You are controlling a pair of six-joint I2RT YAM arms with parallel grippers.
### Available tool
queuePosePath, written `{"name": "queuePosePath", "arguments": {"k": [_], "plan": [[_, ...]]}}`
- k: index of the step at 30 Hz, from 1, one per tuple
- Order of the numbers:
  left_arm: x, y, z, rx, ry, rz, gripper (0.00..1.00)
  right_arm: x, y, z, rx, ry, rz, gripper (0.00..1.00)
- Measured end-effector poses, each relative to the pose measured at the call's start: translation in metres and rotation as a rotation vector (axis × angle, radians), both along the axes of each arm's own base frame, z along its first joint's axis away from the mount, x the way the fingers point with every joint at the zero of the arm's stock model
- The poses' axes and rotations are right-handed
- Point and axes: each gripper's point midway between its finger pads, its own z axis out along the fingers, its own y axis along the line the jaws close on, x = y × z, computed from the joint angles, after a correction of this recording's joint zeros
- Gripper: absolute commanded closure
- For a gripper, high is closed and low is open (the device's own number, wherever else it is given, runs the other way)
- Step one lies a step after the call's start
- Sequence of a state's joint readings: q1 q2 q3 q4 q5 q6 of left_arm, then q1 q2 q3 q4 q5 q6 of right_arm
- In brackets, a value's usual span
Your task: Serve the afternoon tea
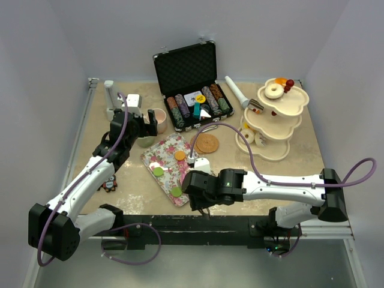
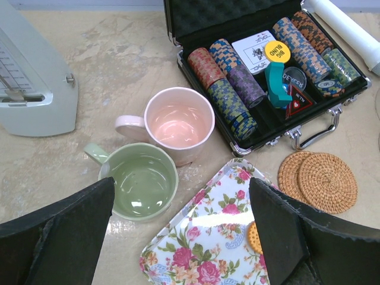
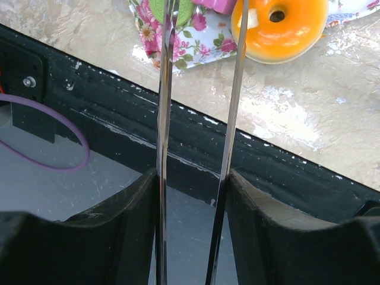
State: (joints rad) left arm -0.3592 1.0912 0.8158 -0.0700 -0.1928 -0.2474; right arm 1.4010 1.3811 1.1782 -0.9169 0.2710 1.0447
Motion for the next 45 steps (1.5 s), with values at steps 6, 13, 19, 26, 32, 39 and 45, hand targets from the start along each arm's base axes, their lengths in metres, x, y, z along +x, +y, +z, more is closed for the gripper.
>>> {"name": "queuePosePath", "arguments": {"k": [6, 13, 19, 26, 32, 39, 45], "plan": [[0.0, 0.0, 0.0, -0.001, 0.0, 0.0, 0.0, 0.0, -0.001, -0.001, -0.003, 0.003, -0.012, 0.51], [0.0, 0.0, 0.0, -0.001, 0.0, 0.0, 0.0, 0.002, -0.002, -0.005, -0.024, -0.009, -0.027, 0.65], [0.0, 0.0, 0.0, -0.001, 0.0, 0.0, 0.0, 0.007, -0.003, -0.001, -0.032, -0.036, -0.047, 0.67], [0.0, 0.0, 0.0, -0.001, 0.0, 0.001, 0.0, 0.049, 0.007, 0.047, 0.038, -0.161, -0.118, 0.67], [0.0, 0.0, 0.0, 0.0, 0.0, 0.001, 0.0, 0.139, -0.034, 0.078, -0.002, -0.321, -0.303, 0.67], [0.0, 0.0, 0.0, -0.001, 0.0, 0.001, 0.0, 0.187, -0.108, 0.11, -0.074, -0.455, -0.453, 0.66], [0.0, 0.0, 0.0, -0.001, 0.0, 0.001, 0.0, 0.196, -0.143, 0.13, -0.092, -0.515, -0.505, 0.66]]}}
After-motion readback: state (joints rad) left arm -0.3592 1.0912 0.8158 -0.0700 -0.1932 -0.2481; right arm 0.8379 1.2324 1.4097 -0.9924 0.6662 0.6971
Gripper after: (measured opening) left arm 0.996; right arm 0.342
